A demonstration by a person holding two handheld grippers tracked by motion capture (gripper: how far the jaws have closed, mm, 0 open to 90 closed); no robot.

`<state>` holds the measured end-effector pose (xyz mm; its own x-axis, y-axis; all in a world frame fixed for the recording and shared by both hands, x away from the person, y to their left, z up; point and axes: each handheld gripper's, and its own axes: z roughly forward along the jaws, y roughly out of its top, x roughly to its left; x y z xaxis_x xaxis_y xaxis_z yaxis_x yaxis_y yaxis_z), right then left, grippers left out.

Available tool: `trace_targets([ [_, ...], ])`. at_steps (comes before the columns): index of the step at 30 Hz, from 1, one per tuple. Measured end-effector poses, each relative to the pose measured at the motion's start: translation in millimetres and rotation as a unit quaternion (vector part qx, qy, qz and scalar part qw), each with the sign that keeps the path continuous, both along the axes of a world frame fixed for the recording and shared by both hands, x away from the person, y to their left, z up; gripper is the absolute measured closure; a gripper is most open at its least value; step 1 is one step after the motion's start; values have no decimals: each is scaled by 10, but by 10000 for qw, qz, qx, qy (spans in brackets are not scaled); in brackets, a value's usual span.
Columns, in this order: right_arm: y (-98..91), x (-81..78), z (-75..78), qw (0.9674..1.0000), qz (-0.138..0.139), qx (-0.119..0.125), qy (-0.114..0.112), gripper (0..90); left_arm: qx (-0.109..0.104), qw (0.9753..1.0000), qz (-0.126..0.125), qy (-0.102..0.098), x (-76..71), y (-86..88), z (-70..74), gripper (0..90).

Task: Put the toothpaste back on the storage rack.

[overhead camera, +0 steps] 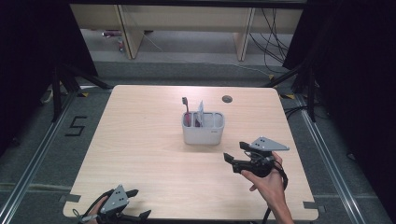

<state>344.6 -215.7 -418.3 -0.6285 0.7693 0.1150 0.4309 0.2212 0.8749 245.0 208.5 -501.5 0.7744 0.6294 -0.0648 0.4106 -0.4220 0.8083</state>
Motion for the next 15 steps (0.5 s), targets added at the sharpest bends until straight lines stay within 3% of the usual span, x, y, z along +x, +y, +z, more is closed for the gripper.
trace_targets([
  [2, 4, -32, -38, 9999, 29, 96, 53, 244, -1, 10000, 14, -20, 1, -6, -8, 179],
  [4, -5, -46, -74, 9999, 85, 104, 44, 245, 185, 9998, -22, -40, 9, 15, 2, 179],
  [6, -2, -76, -100, 9997, 107, 106, 174, 245, 19, 10000, 23, -27, 3, 0, -9, 179],
  [10, -6, -105, -178, 9997, 114, 8, 207, 244, 14, 10000, 31, -44, 3, 1, -10, 179],
  [11, 10, -132, -191, 9991, 69, 88, 407, 243, 22, 10000, 29, -39, 4, 2, -8, 180],
  [12, -5, -117, -213, 9996, 100, -4, 246, 242, 47, 10000, 30, -29, 2, 5, -2, 179],
  [15, -9, -142, -256, 9994, 143, -16, 300, 242, 84, 10000, 33, -21, -5, 3, 11, 180],
])
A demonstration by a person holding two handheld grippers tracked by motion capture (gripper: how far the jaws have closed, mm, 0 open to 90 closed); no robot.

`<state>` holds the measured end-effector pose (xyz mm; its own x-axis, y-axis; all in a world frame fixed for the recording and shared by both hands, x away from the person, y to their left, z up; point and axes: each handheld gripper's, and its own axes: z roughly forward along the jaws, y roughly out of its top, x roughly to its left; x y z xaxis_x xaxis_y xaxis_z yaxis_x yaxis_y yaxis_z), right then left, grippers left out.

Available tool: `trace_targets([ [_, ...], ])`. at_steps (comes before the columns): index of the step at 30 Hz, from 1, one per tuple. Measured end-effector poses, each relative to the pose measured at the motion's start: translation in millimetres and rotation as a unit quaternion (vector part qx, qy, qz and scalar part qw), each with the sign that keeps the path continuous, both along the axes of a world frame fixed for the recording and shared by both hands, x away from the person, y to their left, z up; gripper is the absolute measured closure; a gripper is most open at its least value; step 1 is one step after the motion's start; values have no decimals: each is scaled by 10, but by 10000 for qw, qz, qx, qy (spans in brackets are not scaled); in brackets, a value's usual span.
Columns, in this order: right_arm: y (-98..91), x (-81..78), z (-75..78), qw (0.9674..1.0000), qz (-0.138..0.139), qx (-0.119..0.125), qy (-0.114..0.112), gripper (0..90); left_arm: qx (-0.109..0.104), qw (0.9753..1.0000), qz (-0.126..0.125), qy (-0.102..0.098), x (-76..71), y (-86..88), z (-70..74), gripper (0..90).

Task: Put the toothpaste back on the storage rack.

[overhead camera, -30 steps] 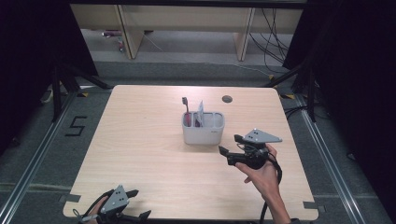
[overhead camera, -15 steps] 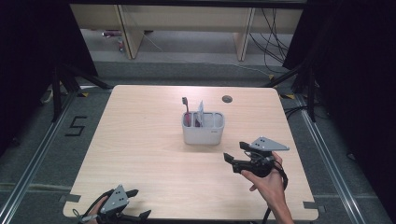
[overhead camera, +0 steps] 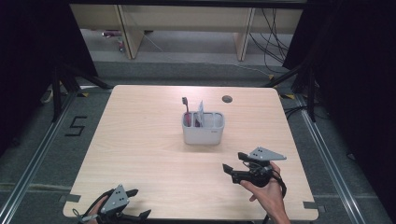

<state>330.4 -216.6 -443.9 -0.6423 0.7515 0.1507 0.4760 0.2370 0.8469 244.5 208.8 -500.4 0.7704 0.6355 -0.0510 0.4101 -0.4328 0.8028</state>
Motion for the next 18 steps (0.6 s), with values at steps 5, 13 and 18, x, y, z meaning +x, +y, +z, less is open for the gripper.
trace_targets([
  [5, -19, -70, -55, 10000, 0, 0, 49, 242, 178, 9998, -50, 30, -1, 29, -3, 179],
  [13, -58, -190, -204, 9994, -108, -29, 336, 238, -40, 10000, -16, 43, -19, 16, -7, 179],
  [18, -82, -243, -256, 9994, -20, -62, 339, 235, -18, 10000, 17, 22, -12, 20, -1, 179],
])
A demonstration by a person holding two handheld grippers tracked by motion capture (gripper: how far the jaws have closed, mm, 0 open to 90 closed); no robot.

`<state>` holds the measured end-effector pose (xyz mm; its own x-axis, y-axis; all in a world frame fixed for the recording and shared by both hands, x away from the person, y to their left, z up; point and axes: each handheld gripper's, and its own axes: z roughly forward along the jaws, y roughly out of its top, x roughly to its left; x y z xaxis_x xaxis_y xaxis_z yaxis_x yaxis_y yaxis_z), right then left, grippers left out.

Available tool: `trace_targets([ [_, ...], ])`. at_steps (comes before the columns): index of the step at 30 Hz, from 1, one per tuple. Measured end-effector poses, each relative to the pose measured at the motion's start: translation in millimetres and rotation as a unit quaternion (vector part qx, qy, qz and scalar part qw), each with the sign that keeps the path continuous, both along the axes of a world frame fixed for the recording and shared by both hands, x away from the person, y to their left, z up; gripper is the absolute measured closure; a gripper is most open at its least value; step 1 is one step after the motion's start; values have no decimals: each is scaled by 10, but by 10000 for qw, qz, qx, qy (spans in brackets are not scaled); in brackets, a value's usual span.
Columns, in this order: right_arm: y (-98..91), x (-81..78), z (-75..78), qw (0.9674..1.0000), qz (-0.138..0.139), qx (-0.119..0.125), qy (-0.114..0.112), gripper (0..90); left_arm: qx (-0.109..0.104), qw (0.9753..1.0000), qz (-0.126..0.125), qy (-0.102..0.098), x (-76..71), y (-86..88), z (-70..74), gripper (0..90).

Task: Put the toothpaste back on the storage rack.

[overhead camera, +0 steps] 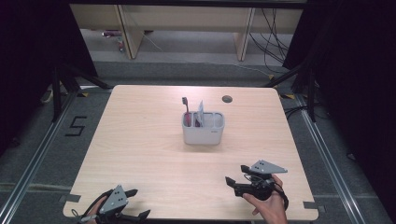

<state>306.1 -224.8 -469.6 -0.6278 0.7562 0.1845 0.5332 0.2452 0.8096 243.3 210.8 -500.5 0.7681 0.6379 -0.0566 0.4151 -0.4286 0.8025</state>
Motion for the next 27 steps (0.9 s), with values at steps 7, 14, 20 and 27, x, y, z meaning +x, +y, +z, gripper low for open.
trace_targets([
  [7, 5, -132, -49, 9994, -127, -279, -141, 222, 92, 9999, -7, 52, -5, -9, -4, 179],
  [14, 46, -248, -59, 9996, -98, -256, -109, 209, 31, 10000, -45, 31, 6, -15, -15, 179],
  [20, 59, -332, -80, 9993, -172, -312, 111, 195, 71, 10000, -68, -12, 8, -5, -15, 179],
  [27, 50, -409, -127, 9994, -154, -295, 134, 191, 6, 10000, -30, 5, 1, -14, -19, 179],
])
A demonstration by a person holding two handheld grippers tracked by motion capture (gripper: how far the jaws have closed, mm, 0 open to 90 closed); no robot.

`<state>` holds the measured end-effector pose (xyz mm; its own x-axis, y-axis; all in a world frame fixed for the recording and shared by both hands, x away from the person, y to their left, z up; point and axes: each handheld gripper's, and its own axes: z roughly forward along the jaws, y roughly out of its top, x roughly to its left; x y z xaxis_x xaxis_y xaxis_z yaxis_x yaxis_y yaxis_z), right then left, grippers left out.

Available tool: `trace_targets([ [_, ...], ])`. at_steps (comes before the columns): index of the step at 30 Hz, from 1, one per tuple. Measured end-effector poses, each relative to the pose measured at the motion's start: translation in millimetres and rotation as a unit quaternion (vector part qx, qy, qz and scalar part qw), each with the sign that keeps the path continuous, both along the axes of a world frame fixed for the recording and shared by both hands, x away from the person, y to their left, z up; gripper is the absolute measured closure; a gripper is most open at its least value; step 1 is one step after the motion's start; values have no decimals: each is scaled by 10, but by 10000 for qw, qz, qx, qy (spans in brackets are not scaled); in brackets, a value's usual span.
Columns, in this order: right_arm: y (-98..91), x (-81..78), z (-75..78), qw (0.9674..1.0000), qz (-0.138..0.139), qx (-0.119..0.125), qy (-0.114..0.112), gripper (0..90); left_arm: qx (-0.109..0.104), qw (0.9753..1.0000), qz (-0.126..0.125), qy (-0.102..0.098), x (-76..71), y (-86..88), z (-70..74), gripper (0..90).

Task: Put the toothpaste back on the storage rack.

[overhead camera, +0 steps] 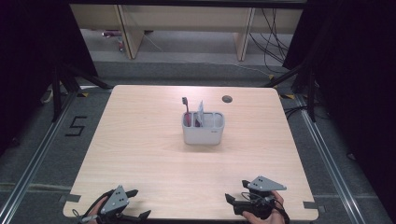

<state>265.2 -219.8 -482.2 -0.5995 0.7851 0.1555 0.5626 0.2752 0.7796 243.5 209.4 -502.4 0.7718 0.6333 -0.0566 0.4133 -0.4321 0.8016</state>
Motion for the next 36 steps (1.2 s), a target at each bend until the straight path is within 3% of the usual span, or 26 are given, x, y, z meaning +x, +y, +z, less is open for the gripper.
trace_targets([
  [2, -13, -10, -10, 9999, 78, -132, -28, 190, 0, 10000, 4, 0, 0, 1, 0, 179],
  [4, 13, -57, -22, 9999, -36, 29, 133, 190, 83, 10000, -37, -15, 5, 13, 8, 179],
  [6, -8, -61, -23, 9998, 75, -181, 11, 190, 108, 9999, -41, 0, 2, 21, 10, 179],
  [7, 0, -83, -22, 9998, 74, -164, 113, 190, 101, 9999, -32, -3, 2, 21, 10, 179],
  [8, -2, -82, -34, 9997, 92, -222, 20, 189, -19, 10000, 11, -31, 3, 6, 0, 179],
  [10, -5, -102, -39, 9995, 194, -246, 41, 189, -18, 10000, 4, -35, 5, 7, -1, 179],
  [11, -2, -116, -41, 9995, 183, -248, 58, 188, 107, 9999, -41, -72, 14, 22, 6, 179],
  [12, -1, -130, -40, 9995, 196, -241, 112, 187, -8, 10000, 0, -39, 5, 9, -1, 179],
  [13, 10, -156, -40, 9996, 114, -193, 165, 186, -11, 10000, 36, 5, -5, 8, 1, 179],
  [16, -2, -174, -55, 9994, 227, -271, 65, 183, -6, 10000, -10, -18, 5, 13, 2, 179],
  [17, 6, -196, -53, 9993, 198, -245, 187, 183, -2, 10000, -12, -12, 5, 13, 3, 179],
  [18, -6, -198, -59, 9992, 226, -325, 103, 182, -13, 10000, -6, -22, 6, 11, 1, 179],
  [19, 1, -207, -69, 9993, 237, -232, 163, 180, 3, 10000, 19, 15, -2, 11, 3, 179],
  [21, -16, -222, -67, 9991, 227, -324, 168, 180, 112, 9999, -48, -14, 4, 16, 8, 179],
  [22, -28, -218, -74, 9988, 275, -389, 89, 180, 57, 10000, 43, 25, -11, 3, 4, 179],
  [25, -27, -240, -88, 9991, 220, -287, 217, 180, 112, 9999, -12, 27, -4, 16, 10, 179],
  [27, -24, -260, -84, 9988, 182, -329, 299, 180, -5, 10000, -5, -26, 3, 6, -5, 179],
  [29, -28, -255, -97, 9987, 242, -414, 141, 180, -4, 10000, 22, -37, 0, 1, -8, 179],
  [30, -25, -257, -99, 9985, 301, -412, 192, 180, 105, 9999, -19, -25, 2, 12, 3, 179],
  [32, -14, -262, -108, 9985, 336, -393, 186, 180, 17, 10000, 3, 1, -1, 3, 0, 179],
  [34, -23, -256, -109, 9978, 462, -379, 283, 180, 121, 9999, 0, 39, -5, 13, 7, 179],
  [36, -15, -277, -101, 9981, 304, -485, 217, 178, 47, 10000, 36, 47, -7, 4, 0, 179],
])
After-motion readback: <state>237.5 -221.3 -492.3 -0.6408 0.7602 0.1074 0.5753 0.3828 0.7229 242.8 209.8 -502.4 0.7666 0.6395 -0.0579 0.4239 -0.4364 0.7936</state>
